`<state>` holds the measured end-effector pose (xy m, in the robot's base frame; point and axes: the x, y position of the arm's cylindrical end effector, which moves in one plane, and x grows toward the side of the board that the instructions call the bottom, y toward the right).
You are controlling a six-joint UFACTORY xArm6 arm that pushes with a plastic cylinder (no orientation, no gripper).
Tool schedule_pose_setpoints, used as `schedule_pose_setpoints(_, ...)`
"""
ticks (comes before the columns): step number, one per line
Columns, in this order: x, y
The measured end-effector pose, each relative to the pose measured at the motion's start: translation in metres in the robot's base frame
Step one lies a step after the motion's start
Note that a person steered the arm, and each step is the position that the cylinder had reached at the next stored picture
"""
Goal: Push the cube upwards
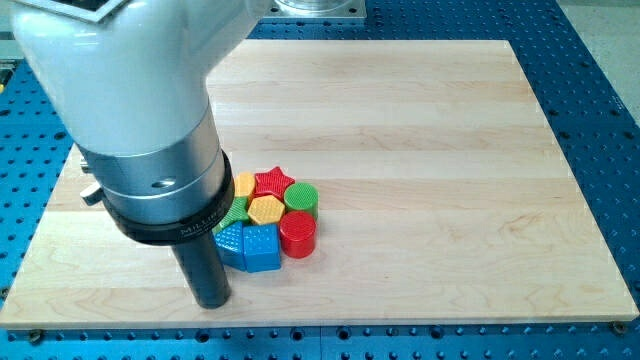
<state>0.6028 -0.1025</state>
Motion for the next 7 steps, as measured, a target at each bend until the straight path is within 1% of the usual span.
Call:
schedule_pose_setpoints(2, 0.000, -0.009)
schedule_pose_setpoints(3, 0.002, -0.004)
schedule_pose_setpoints(4, 0.016, -0.024)
schedule_pose_setpoints(5, 0.014, -0.005)
schedule_pose_setpoints(6, -0.009, 0.044)
schedule_pose_setpoints(7, -0.038, 0.021)
